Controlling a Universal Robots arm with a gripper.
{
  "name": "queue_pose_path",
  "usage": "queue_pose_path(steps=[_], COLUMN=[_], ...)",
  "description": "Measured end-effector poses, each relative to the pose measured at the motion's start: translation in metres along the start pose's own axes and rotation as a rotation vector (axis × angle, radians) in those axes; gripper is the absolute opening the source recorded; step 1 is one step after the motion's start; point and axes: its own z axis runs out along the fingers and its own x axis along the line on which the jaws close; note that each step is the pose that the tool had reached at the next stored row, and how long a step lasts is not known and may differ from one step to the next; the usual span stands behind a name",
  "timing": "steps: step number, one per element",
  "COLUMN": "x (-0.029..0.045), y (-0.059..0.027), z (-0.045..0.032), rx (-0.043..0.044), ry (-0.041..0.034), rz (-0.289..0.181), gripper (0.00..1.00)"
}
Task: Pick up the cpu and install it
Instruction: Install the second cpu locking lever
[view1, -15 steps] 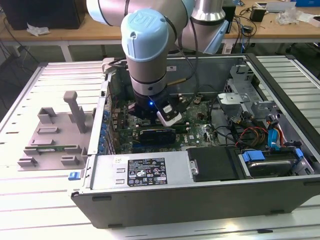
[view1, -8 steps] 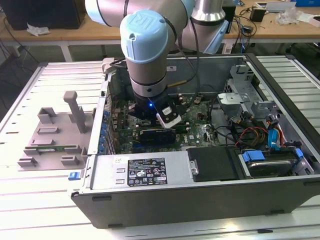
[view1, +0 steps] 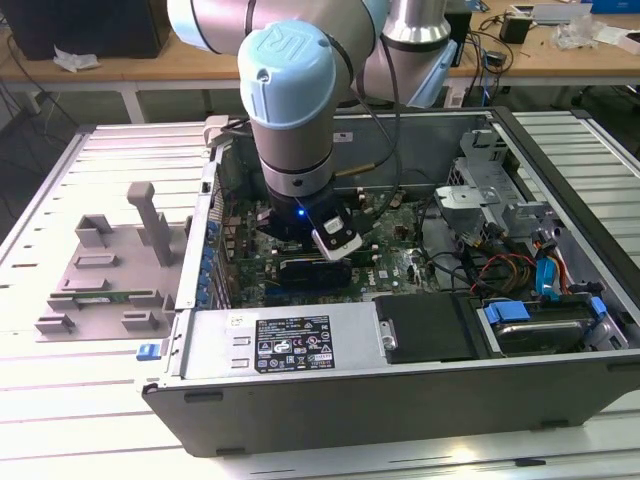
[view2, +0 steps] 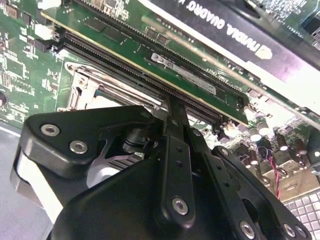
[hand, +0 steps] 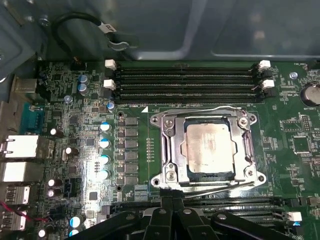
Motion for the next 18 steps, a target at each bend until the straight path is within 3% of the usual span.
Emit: queue_pose_path(steps=[1,9,11,12,15,18], x=[0.0011,0.0068,0.0075,0.0076,0.0077,0.0078], y=[0.0,-0.0005,-0.0009,-0.001,-0.0014,-0.0019], z=[-0.0001,0.001,0.0023,0.003,0.0045,0.006], rx=[-0.0071,-0.0384,-0.0573,-0.0624,-0.0716,-0.0746], ry=[-0.0006,-0.0058,-0.0085,-0.0095,-0.0117,-0.0158], rz=[0.003,0.025,0.037,0.041,0.049,0.063], gripper=[0.11,0.11,0.11,0.11,0.11,0.11])
